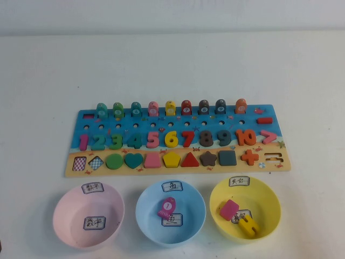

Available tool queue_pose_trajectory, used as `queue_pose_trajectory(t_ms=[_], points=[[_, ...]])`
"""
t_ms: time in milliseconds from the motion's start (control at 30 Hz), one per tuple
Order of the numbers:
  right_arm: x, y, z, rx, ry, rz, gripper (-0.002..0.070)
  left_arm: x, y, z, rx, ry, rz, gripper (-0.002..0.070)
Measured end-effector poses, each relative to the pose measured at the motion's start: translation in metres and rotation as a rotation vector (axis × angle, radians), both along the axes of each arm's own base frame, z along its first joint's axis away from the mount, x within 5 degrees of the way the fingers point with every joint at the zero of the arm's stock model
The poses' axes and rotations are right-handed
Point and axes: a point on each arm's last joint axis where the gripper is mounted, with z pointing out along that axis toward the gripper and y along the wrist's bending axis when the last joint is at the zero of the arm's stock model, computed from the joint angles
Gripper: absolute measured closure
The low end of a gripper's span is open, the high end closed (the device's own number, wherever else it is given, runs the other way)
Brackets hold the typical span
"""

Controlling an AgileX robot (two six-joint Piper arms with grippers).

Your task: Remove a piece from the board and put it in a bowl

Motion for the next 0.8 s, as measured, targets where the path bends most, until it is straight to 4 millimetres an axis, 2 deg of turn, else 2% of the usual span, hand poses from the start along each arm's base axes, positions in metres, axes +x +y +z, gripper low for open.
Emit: queue_pose_trajectory(t_ms=[67,167,433,667,800], points=[[0.0,0.0,0.002,0.102,-0.007,-0.003,0.0694,0.0,0.0,0.0,0.005,-0.001,-0.002,0.0679],[0.0,0.0,0.003,0.16,-0.01,-0.006,0.0694,0.0,0.0,0.0,0.005,-0.001,-0.002,0.0678],[0.0,0.001,0.003,0.195,0.002,0.003,0.0694,0.0,0.0,0.0,0.005,-0.001,-0.002,0.0678],[-0.003,0.011,-0.005,0.245,0.118,0.099,0.0694,0.0,0.0,0.0,0.005,-0.001,-0.002,0.0678],[-0.004,0.016,0.006,0.234,0.172,0.159,0.0694,0.0,0.0,0.0,0.005,-0.001,-0.002,0.0678]])
